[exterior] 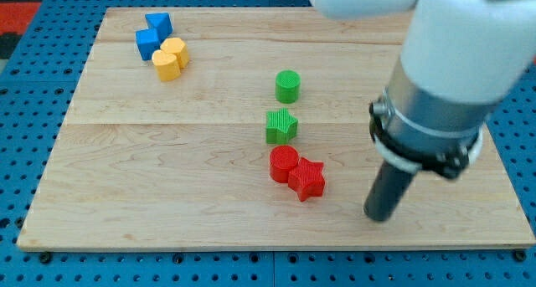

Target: Move the arm towards the top right of the board

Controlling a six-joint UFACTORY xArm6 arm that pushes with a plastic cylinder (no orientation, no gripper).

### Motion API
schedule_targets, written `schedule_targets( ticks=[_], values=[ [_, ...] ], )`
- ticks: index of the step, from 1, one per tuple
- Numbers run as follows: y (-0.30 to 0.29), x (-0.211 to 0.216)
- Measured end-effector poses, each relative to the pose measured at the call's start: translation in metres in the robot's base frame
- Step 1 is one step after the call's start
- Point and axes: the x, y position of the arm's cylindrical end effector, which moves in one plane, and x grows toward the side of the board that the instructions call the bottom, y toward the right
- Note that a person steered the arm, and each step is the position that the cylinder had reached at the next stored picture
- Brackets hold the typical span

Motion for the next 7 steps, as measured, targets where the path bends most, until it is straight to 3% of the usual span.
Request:
schedule_targets(
  ticks=[1, 2, 4, 5, 6, 7],
  values=[
    [-0.036, -0.022],
    [-0.058, -0.015],
    [-0.105, 0.042],
    [-0.092, 0.053],
    [-0.047, 0.018],
    [-0.060, -0.022]
  ],
)
